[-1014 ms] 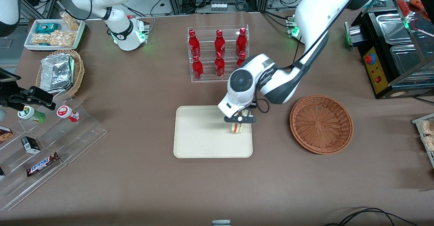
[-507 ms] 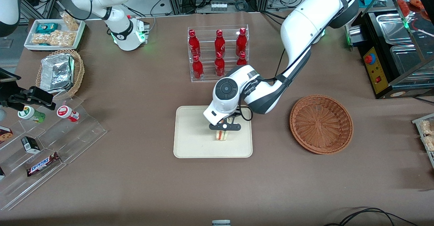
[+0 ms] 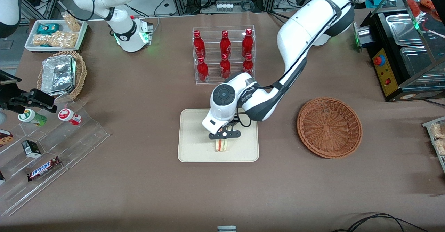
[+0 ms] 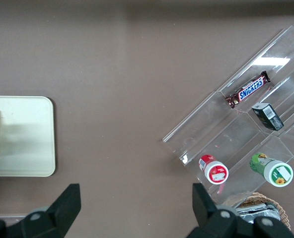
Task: Place sandwich from basket to tray
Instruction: 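Lift the sandwich and carry it with the left gripper to the cream tray, then lower the sandwich onto the tray and open the left gripper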
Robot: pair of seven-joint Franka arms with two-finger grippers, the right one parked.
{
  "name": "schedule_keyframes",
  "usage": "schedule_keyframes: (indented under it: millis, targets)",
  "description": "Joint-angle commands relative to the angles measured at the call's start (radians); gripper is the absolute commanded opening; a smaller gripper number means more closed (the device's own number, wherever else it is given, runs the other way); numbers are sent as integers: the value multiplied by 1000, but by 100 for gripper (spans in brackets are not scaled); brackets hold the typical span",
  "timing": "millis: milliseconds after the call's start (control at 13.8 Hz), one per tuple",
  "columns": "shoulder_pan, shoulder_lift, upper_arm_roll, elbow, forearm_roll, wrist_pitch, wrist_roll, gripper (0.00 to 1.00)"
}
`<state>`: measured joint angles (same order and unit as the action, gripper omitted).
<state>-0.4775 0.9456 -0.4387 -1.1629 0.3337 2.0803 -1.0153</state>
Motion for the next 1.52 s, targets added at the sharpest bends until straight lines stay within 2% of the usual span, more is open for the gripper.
schedule_keyframes:
  millis: [0, 145, 435, 652, 942, 1232, 1449]
  targets:
    - [-18, 10, 12, 35, 21, -3, -51, 60]
    - [-18, -23, 14, 35, 27, -25, -129, 100]
    - [46, -167, 8, 35, 4, -241, -135, 100]
    - [137, -270, -5, 28, -118, -360, -18, 100]
    - [281, -407, -5, 22, -250, -635, 189, 100]
    - [466, -502, -5, 20, -282, -822, 386, 100]
    - [545, -556, 3, 19, -251, -919, 441, 100]
